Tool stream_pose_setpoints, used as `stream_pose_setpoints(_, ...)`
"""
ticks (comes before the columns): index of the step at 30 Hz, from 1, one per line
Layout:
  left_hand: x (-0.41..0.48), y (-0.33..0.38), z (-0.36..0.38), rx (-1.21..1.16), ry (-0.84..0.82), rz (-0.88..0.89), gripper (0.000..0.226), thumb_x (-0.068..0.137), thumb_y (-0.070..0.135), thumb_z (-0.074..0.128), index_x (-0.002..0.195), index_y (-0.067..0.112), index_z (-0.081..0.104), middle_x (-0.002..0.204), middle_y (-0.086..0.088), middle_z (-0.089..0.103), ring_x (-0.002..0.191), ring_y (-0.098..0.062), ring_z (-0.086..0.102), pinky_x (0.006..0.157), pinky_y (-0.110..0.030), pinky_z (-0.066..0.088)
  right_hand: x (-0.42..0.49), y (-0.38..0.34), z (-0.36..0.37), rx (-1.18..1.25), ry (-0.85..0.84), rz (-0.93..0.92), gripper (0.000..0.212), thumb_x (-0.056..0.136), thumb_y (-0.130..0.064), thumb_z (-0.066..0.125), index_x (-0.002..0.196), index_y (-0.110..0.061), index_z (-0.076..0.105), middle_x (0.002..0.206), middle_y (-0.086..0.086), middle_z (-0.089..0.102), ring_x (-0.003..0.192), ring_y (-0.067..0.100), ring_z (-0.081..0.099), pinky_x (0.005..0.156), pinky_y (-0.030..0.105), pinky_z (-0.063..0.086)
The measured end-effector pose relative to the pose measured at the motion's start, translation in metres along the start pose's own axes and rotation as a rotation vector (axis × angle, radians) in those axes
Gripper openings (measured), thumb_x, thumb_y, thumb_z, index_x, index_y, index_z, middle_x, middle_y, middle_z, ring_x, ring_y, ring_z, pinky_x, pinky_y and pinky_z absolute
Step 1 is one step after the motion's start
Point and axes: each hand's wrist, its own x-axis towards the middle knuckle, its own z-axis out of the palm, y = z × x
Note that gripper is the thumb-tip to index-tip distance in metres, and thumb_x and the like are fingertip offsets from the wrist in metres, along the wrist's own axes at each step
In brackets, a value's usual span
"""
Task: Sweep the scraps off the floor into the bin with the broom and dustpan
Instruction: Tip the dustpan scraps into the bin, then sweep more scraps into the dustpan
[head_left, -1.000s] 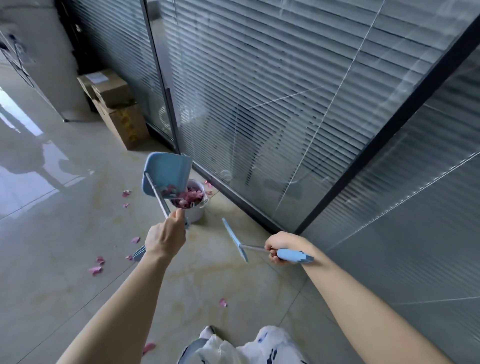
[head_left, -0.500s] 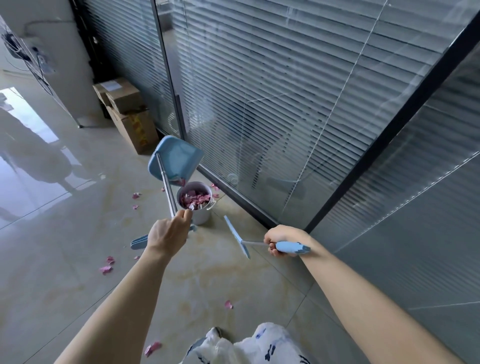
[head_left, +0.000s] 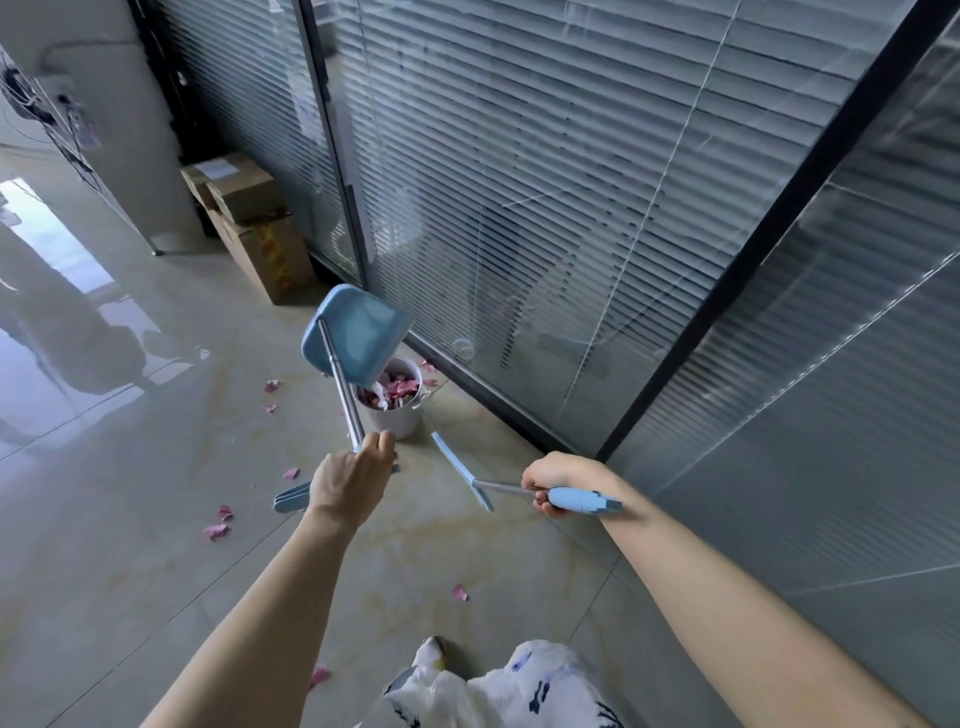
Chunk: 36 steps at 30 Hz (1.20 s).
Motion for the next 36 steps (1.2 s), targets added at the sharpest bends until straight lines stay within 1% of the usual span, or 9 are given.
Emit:
stream_pose_setpoints(4, 0.0, 0.0, -0.011, -0.059, -0.036, -0.104, 0.025, 0.087, 0.004, 0.057, 0.112, 0.001, 0.055, 0.099, -0.017, 0.065, 0.066, -0.043, 0.068, 0.049, -0.038, 0.044, -0.002, 0.007, 0.004, -0.064, 0.028, -0.013, 0.026, 0.092, -0.008, 0.041, 0.068, -0.005, 0.049, 0.053, 0.003, 0.044, 0.034, 0.009, 0.04, 0.031, 0.013, 0.037)
stream_pose_setpoints(6, -0.004, -0.001, -0.014, -0.13, -0.013, -0.139, 0.027, 0.092, 0.008, 0.051, 0.118, 0.0, 0.051, 0.106, -0.019, 0.063, 0.073, -0.044, 0.068, 0.056, -0.041, 0.048, -0.003, 0.009, 0.008, -0.089, 0.037, -0.017, 0.028, 0.093, -0.008, 0.039, 0.067, -0.004, 0.05, 0.048, 0.002, 0.045, 0.027, 0.008, 0.039, 0.031, 0.013, 0.036)
stream_pose_setpoints(9, -0.008, -0.003, -0.017, -0.238, 0.041, -0.257, 0.019, 0.094, 0.012, 0.049, 0.111, 0.003, 0.05, 0.106, -0.02, 0.064, 0.078, -0.044, 0.067, 0.063, -0.043, 0.052, -0.006, 0.012, 0.011, -0.094, 0.036, -0.011, 0.029, 0.093, -0.006, 0.038, 0.066, -0.004, 0.049, 0.034, 0.001, 0.043, 0.02, 0.008, 0.037, 0.029, 0.012, 0.035)
stream_pose_setpoints(14, -0.009, -0.006, -0.034, -0.632, 0.266, -0.685, 0.017, 0.092, 0.009, 0.05, 0.108, 0.002, 0.052, 0.104, -0.027, 0.066, 0.085, -0.044, 0.062, 0.069, -0.045, 0.051, -0.008, 0.022, 0.008, -0.107, 0.023, -0.023, 0.028, 0.093, -0.005, 0.038, 0.066, -0.005, 0.048, 0.051, 0.002, 0.044, 0.022, 0.006, 0.038, 0.028, 0.012, 0.034)
stream_pose_setpoints(23, -0.059, 0.015, -0.023, -0.78, 0.275, -0.979, 0.023, 0.092, 0.013, 0.049, 0.11, 0.001, 0.054, 0.105, -0.027, 0.065, 0.09, -0.043, 0.059, 0.065, -0.036, 0.039, -0.004, 0.037, 0.016, -0.187, -0.119, -0.003, 0.026, 0.095, -0.005, 0.048, 0.07, -0.005, 0.053, 0.03, -0.002, 0.044, 0.021, 0.005, 0.04, 0.029, 0.011, 0.037)
stream_pose_setpoints(27, -0.083, 0.02, -0.019, -0.909, 0.356, -1.168, 0.023, 0.092, 0.014, 0.05, 0.108, -0.001, 0.057, 0.107, -0.026, 0.065, 0.096, -0.041, 0.059, 0.078, -0.039, 0.045, 0.005, 0.051, 0.029, -0.228, -0.134, 0.014, 0.027, 0.094, -0.005, 0.043, 0.068, -0.006, 0.05, 0.034, 0.001, 0.048, 0.024, 0.007, 0.044, 0.035, 0.016, 0.04)
stream_pose_setpoints(31, -0.127, 0.029, -0.013, -1.012, 0.459, -1.485, 0.028, 0.093, 0.02, 0.051, 0.112, 0.001, 0.057, 0.115, -0.02, 0.064, 0.108, -0.036, 0.058, 0.089, -0.033, 0.043, 0.014, 0.084, 0.051, -0.403, -0.113, -0.02, 0.015, 0.088, -0.001, 0.045, 0.074, -0.002, 0.05, 0.035, 0.005, 0.05, 0.03, 0.012, 0.046, 0.043, 0.02, 0.042)
stream_pose_setpoints(33, -0.147, 0.029, -0.008, -1.016, 0.459, -1.524, 0.028, 0.093, 0.021, 0.052, 0.112, 0.002, 0.057, 0.115, -0.02, 0.065, 0.108, -0.035, 0.058, 0.089, -0.033, 0.042, 0.015, 0.1, 0.063, -0.492, -0.052, -0.064, 0.012, 0.083, -0.002, 0.049, 0.071, -0.002, 0.05, 0.029, 0.002, 0.047, 0.028, 0.01, 0.044, 0.046, 0.021, 0.041)
stream_pose_setpoints(36, -0.177, 0.022, 0.0, -0.967, 0.408, -1.524, 0.026, 0.091, 0.021, 0.053, 0.109, 0.003, 0.058, 0.112, -0.019, 0.066, 0.105, -0.035, 0.059, 0.089, -0.035, 0.044, 0.011, 0.111, 0.077, -0.541, -0.043, -0.081, 0.006, 0.08, -0.003, 0.05, 0.074, -0.003, 0.05, 0.027, 0.0, 0.045, 0.022, 0.008, 0.04, 0.038, 0.01, 0.037)
